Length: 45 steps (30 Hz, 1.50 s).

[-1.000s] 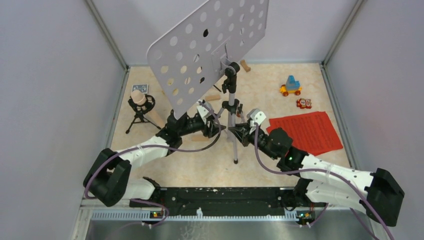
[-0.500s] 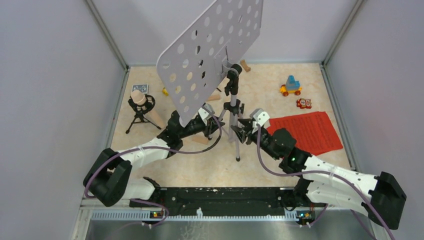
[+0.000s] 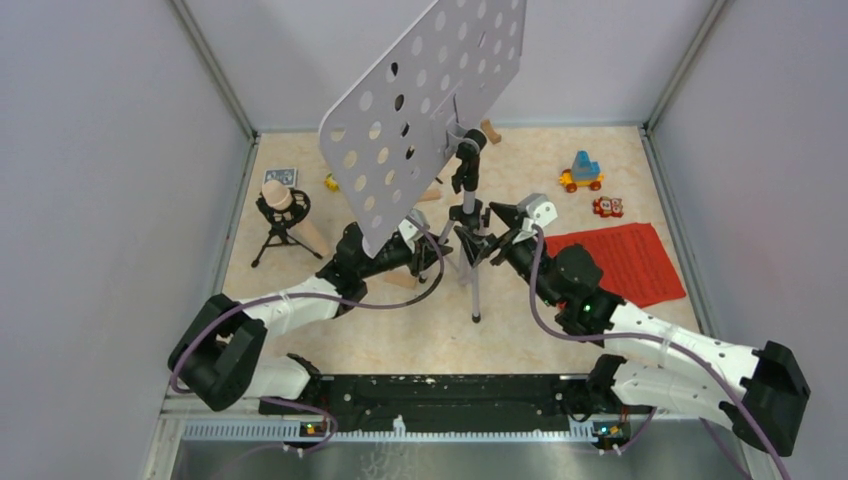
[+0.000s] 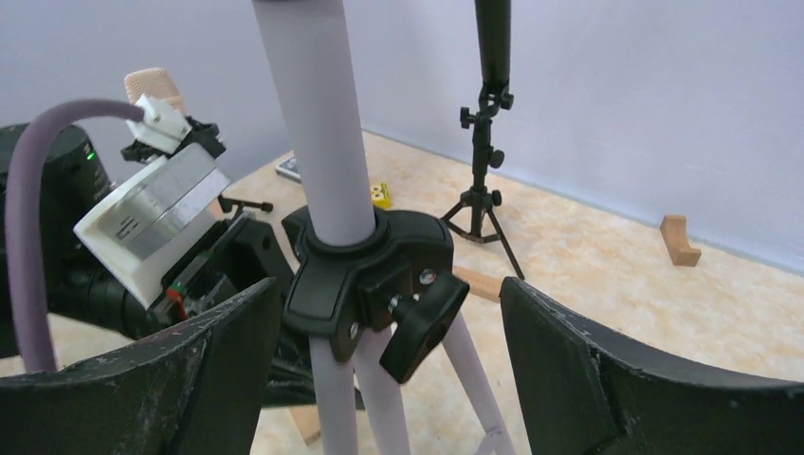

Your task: Pack up the instrument practice props

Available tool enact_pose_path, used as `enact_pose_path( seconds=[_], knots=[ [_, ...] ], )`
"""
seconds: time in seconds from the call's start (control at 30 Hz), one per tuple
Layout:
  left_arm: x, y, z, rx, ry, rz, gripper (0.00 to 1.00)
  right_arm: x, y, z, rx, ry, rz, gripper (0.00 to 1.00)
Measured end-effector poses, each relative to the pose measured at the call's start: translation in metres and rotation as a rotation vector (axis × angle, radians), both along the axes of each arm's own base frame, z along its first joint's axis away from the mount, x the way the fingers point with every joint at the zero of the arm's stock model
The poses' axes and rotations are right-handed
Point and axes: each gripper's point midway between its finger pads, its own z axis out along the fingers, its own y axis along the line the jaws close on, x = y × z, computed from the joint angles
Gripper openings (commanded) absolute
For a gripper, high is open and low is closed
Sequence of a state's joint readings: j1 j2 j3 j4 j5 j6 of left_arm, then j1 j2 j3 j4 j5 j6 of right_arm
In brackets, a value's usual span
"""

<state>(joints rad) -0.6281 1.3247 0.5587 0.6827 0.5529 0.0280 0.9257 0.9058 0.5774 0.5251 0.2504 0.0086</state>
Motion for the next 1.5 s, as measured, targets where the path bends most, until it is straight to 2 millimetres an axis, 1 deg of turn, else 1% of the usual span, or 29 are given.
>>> enact_pose_path(
  seconds=[0.1,0.13,0.23,0.3,0.37,0.43,0.63,0.8,0.87,0.93,0.97,1.03,1.1,1.17,1.37,1.4,1.43,1.5],
  knots=[
    [-0.002,-0.001,0.000,-0.020,0.010,-0.001,0.31,0.008,0.005,0.001,0.014,0.005,-0.019,0.85],
    [-0.003,-0.002,0.001,-0.026,0.013,-0.003,0.34,0.011,0.006,-0.001,0.013,0.013,-0.031,0.85],
    [-0.008,-0.004,0.000,-0.052,0.050,-0.006,0.38,0.018,0.013,-0.008,0.012,0.027,-0.037,0.85],
    [-0.013,-0.008,-0.001,-0.062,0.071,-0.016,0.39,0.022,0.017,-0.015,0.007,0.042,-0.045,0.86],
    [-0.019,-0.014,-0.001,-0.070,0.084,-0.033,0.39,0.026,0.020,-0.022,0.005,0.055,-0.053,0.86],
    [-0.026,-0.020,0.000,-0.078,0.090,-0.053,0.41,0.028,0.022,-0.024,0.010,0.058,-0.054,0.86],
    [-0.031,-0.026,0.000,-0.113,0.084,-0.052,0.60,0.031,0.024,-0.021,0.038,0.031,-0.066,0.84],
    [-0.037,-0.031,0.002,-0.142,0.080,-0.058,0.71,0.026,0.027,-0.019,0.049,-0.008,-0.069,0.80],
    [-0.040,-0.032,0.002,-0.150,0.079,-0.061,0.74,0.023,0.027,-0.028,0.031,-0.005,-0.070,0.81],
    [-0.042,-0.032,0.003,-0.155,0.079,-0.065,0.76,0.020,0.022,-0.046,-0.005,0.016,-0.077,0.82],
    [-0.043,-0.033,0.003,-0.157,0.080,-0.067,0.77,0.018,0.020,-0.050,-0.006,0.020,-0.077,0.83],
    [-0.047,-0.035,0.003,-0.159,0.083,-0.077,0.78,0.015,0.016,-0.050,-0.003,0.021,-0.078,0.84],
    [-0.049,-0.036,0.004,-0.161,0.087,-0.083,0.83,0.011,0.011,-0.049,0.010,0.025,-0.079,0.84],
    [-0.050,-0.037,0.004,-0.165,0.091,-0.089,0.85,0.010,0.008,-0.050,0.015,0.026,-0.086,0.84],
    [-0.051,-0.039,0.004,-0.164,0.093,-0.093,0.88,0.012,0.009,-0.051,0.039,0.025,-0.100,0.84],
    [-0.051,-0.040,0.003,-0.162,0.095,-0.093,0.89,0.013,0.009,-0.052,0.040,0.026,-0.103,0.83],
    [-0.050,-0.041,0.003,-0.159,0.098,-0.094,0.92,0.015,0.010,-0.054,0.042,0.027,-0.109,0.82],
    [-0.050,-0.042,-0.003,-0.143,0.116,-0.094,0.95,0.019,0.013,-0.059,0.042,0.030,-0.120,0.76]
  ],
)
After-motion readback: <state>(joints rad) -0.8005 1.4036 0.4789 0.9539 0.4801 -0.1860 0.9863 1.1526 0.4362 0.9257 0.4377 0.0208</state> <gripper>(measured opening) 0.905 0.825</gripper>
